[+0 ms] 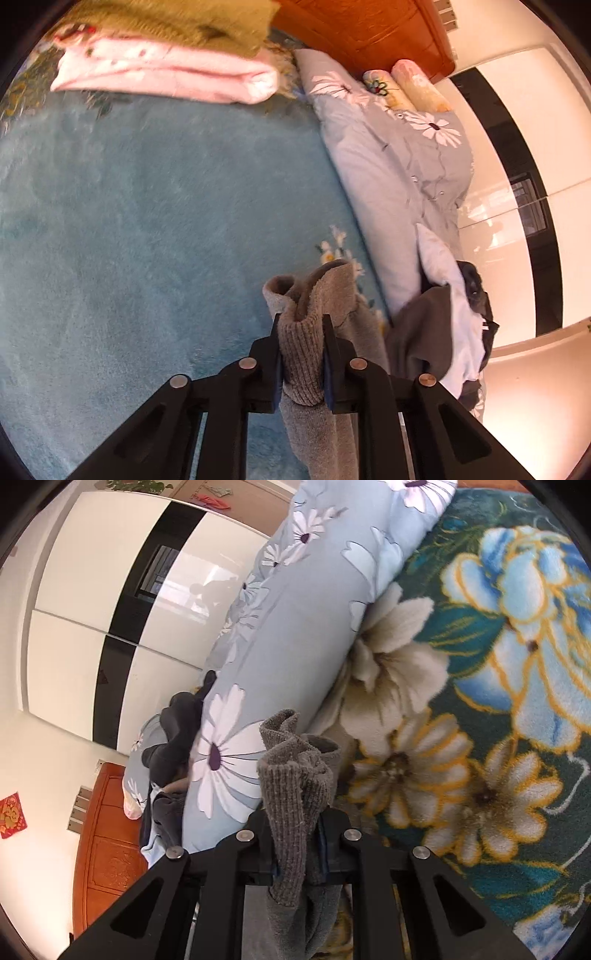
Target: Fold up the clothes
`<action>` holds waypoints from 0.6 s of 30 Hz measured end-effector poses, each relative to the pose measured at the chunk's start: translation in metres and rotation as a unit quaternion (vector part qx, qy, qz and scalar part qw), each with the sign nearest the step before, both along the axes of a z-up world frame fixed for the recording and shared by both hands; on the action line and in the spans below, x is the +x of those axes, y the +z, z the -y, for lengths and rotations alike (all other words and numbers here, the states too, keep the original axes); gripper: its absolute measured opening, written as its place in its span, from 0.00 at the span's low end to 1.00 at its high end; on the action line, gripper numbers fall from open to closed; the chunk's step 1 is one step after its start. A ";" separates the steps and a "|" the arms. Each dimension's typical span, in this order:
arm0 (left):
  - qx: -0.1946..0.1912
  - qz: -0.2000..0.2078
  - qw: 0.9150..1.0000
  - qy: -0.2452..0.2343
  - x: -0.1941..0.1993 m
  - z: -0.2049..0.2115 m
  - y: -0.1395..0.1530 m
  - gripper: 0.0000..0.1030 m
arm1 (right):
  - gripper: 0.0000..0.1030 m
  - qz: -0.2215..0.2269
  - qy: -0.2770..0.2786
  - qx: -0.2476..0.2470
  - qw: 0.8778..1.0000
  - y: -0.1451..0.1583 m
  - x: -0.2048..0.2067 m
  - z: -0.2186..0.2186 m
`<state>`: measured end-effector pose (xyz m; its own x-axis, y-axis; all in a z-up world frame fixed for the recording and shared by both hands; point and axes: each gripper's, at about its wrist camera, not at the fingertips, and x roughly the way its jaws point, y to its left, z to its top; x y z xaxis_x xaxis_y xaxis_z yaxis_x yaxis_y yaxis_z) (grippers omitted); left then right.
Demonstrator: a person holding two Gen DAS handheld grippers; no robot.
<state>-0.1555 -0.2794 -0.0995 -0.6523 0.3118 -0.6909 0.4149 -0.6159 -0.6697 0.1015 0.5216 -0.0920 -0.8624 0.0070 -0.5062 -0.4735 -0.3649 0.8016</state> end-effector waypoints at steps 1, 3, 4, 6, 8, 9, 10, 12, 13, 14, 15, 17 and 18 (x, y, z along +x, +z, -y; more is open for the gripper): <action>-0.004 -0.013 1.000 -0.008 0.000 -0.001 0.016 0.16 | 0.15 -0.014 0.008 0.005 1.000 0.012 -0.001 0.001; -0.007 -0.041 0.999 -0.023 0.004 -0.001 0.050 0.16 | 0.15 -0.041 0.025 0.013 0.999 0.035 0.000 0.003; -0.014 -0.057 0.998 -0.029 0.012 0.002 0.066 0.16 | 0.15 -0.055 0.032 0.017 0.998 0.047 0.001 0.004; -0.027 -0.091 0.995 -0.040 0.029 0.010 0.098 0.16 | 0.15 -0.082 0.046 0.023 0.995 0.068 0.008 0.006; -0.034 -0.106 0.993 -0.046 0.052 0.026 0.111 0.16 | 0.14 -0.102 0.051 0.024 0.993 0.079 0.023 0.005; -0.038 -0.105 0.993 -0.040 0.063 0.034 0.109 0.17 | 0.14 -0.102 0.052 0.023 0.993 0.079 0.031 0.004; -0.046 -0.098 0.993 -0.038 0.074 0.041 0.100 0.17 | 0.14 -0.100 0.052 0.022 0.993 0.077 0.040 0.004; -0.060 -0.065 0.995 -0.039 0.091 0.051 0.063 0.18 | 0.14 -0.072 0.059 0.021 0.995 0.058 0.053 0.005; -0.047 -0.036 0.998 -0.033 0.097 0.056 0.038 0.18 | 0.14 -0.055 0.063 0.017 0.996 0.044 0.057 0.006; -0.033 -0.006 0.999 -0.025 0.104 0.060 0.012 0.17 | 0.14 -0.040 0.062 0.010 0.997 0.031 0.061 0.007; -0.017 0.018 1.000 -0.016 0.111 0.063 -0.011 0.17 | 0.14 -0.025 0.061 0.001 0.998 0.017 0.064 0.009; -0.005 0.042 0.999 0.008 0.123 0.069 -0.040 0.17 | 0.15 0.005 0.057 -0.016 0.998 -0.010 0.071 0.012; 0.003 0.041 0.999 0.014 0.126 0.071 -0.043 0.17 | 0.15 0.020 0.055 -0.024 0.998 -0.023 0.074 0.014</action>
